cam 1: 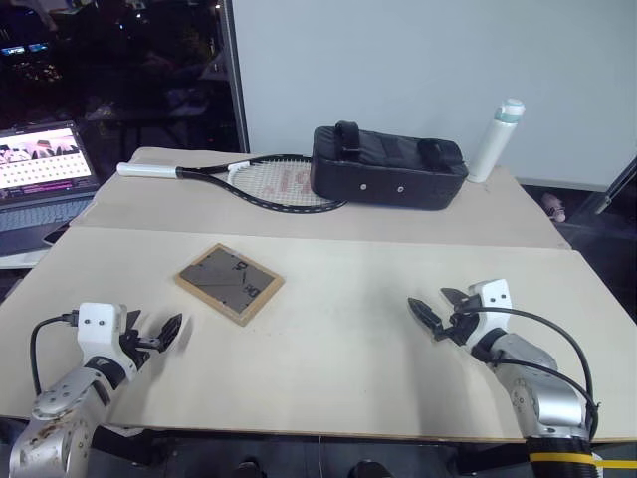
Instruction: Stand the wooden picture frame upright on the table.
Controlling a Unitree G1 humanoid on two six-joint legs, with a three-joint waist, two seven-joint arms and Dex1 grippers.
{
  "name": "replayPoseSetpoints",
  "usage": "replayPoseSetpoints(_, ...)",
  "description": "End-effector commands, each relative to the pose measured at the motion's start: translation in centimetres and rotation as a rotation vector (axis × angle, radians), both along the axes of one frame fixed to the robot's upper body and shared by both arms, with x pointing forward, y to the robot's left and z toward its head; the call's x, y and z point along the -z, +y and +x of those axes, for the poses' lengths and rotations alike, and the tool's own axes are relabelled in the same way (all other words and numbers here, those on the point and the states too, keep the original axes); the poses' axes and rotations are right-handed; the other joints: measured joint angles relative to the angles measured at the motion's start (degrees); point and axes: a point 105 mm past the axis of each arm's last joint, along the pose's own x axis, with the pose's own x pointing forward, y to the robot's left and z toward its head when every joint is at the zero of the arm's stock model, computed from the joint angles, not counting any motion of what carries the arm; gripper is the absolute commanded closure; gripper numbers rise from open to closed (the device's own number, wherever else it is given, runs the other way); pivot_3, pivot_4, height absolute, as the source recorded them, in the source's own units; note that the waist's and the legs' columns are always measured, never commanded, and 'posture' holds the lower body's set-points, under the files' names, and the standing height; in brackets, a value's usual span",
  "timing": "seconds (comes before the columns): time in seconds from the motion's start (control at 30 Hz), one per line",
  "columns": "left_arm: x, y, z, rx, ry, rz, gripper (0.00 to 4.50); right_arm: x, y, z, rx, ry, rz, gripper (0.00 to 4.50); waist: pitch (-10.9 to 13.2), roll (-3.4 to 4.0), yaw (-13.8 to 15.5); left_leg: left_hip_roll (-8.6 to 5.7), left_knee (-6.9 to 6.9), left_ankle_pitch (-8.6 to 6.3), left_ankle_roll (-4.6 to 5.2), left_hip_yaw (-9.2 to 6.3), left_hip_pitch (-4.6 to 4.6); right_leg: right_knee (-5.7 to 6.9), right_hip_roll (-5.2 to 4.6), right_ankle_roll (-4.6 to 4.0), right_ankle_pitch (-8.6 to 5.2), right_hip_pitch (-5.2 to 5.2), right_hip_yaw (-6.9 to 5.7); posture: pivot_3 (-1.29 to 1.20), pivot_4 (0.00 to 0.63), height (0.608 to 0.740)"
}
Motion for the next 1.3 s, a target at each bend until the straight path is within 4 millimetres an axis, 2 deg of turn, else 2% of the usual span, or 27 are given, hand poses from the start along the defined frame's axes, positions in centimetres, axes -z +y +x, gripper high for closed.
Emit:
replayPoseSetpoints(0.03,-1.5,0.5,0.1,0.0,-0.02,-0.009,0.29,-2.2,1.5,1.2,-0.09,-0.063,-0.033,0.26,0.0,0.0,0.0,0.0,0.0,0.0,0.0,0.0,0.0,0.0,0.0,0.0,0.0,0.0,0.0,0.0,0.15,0.721)
replayPoseSetpoints(0.1,-2.3,1.4,0.1,-0.049,-0.008,-0.02,0.74,-3.2,4.4,3.1,-0.234,-0.067,-0.113,0.69,0.0,0.03,-0.8,0.0,0.02,0.0,0.0,0.01,0.02,0.01,0.0,-0.02,0.01,-0.02,0.01,0.0,0.15,0.721)
replayPoseSetpoints(0.2,-2.0,2.0,0.2,-0.109,0.035,-0.036,1.95,-4.1,7.5,5.7,-0.299,-0.065,-0.063,1.79,0.1,0.07,-1.9,0.0,0.01,0.08,0.1,0.02,0.13,0.04,0.03,-0.23,0.13,-0.06,0.06,0.0,0.15,0.721)
replayPoseSetpoints(0.33,-1.8,1.3,1.1,-0.129,0.058,-0.002,3.36,-4.9,12.8,7.8,-0.414,-0.112,-0.113,3.1,0.0,0.01,-1.8,0.0,-0.01,0.08,0.11,-0.04,0.18,0.04,0.05,0.1,0.16,0.09,0.03,0.0,0.15,0.721)
replayPoseSetpoints(0.43,-2.3,2.5,2.1,-0.201,0.038,0.033,4.46,-5.1,15.3,8.3,-0.471,-0.129,-0.157,4.09,0.0,0.02,-1.2,-0.03,-0.08,0.07,0.1,-0.08,-0.11,0.01,0.03,-0.17,0.29,-0.06,-0.04,0.0,0.15,0.721)
replayPoseSetpoints(0.47,-2.7,3.5,2.7,-0.229,0.023,0.057,4.5,-5.2,15.8,8.3,-0.488,-0.131,-0.151,4.48,0.0,0.03,-0.8,-0.03,-0.09,0.07,0.1,-0.1,-0.16,0.0,0.03,-0.19,0.3,-0.11,-0.06,0.0,0.15,0.721)
replayPoseSetpoints(0.6,-4.3,6.2,5.6,-0.29,-0.04,0.119,4.5,-5.2,16.1,8.0,-0.509,-0.129,-0.125,4.48,0.0,0.04,0.3,-0.03,-0.12,0.06,0.08,-0.15,-0.18,-0.02,0.03,-0.22,0.31,-0.11,-0.17,0.0,0.15,0.721)
replayPoseSetpoints(0.7,-5.4,6.7,8.2,-0.283,-0.077,0.144,4.5,-4.8,15.5,7.3,-0.508,-0.124,-0.12,4.48,0.0,0.04,0.9,-0.03,-0.1,0.08,0.06,-0.17,-0.17,-0.02,0.03,-0.08,0.22,-0.08,-0.22,0.0,0.15,0.721)
replayPoseSetpoints(0.77,-5.6,5.8,10.4,-0.246,-0.09,0.148,4.5,-4.8,14.4,6.7,-0.477,-0.119,-0.104,4.48,0.0,0.04,1.6,-0.04,-0.1,0.09,0.04,-0.19,-0.18,0.0,0.02,-0.09,0.22,-0.05,-0.31,0.0,0.15,0.721)
replayPoseSetpoints(0.83,-5.1,5.0,12.1,-0.218,-0.073,0.166,4.5,-4.8,13.5,5.8,-0.447,-0.117,-0.092,4.48,0.0,0.05,2.0,-0.03,-0.11,0.1,0.03,-0.21,-0.21,0.01,0.03,0.02,0.15,-0.08,-0.34,0.0,0.15,0.721)
replayPoseSetpoints(0.93,-4.5,3.9,13.7,-0.179,-0.062,0.18,4.5,-5.2,12.5,4.6,-0.411,-0.112,-0.093,4.48,0.0,0.05,2.0,-0.03,-0.12,0.09,0.03,-0.17,-0.27,-0.02,0.02,-0.05,0.19,-0.12,-0.31,0.0,0.15,0.721)
replayPoseSetpoints(1.13,-3.1,0.2,15.3,-0.036,-0.033,0.176,4.5,-6.1,9.8,3.2,-0.313,-0.104,-0.11,4.48,0.0,0.05,1.3,-0.02,-0.18,0.1,0.03,-0.17,-0.28,0.03,0.02,-0.08,0.18,-0.17,-0.31,0.0,0.15,0.721)
replayPoseSetpoints(1.3,-2.7,-5.2,16.5,0.168,-0.041,0.153,4.5,-6.6,7.1,2.9,-0.231,-0.098,-0.138,4.48,0.0,0.04,1.8,-0.03,-0.14,0.11,0.01,-0.17,-0.29,0.03,0.02,0.1,0.08,-0.15,-0.31,0.0,0.15,0.721)
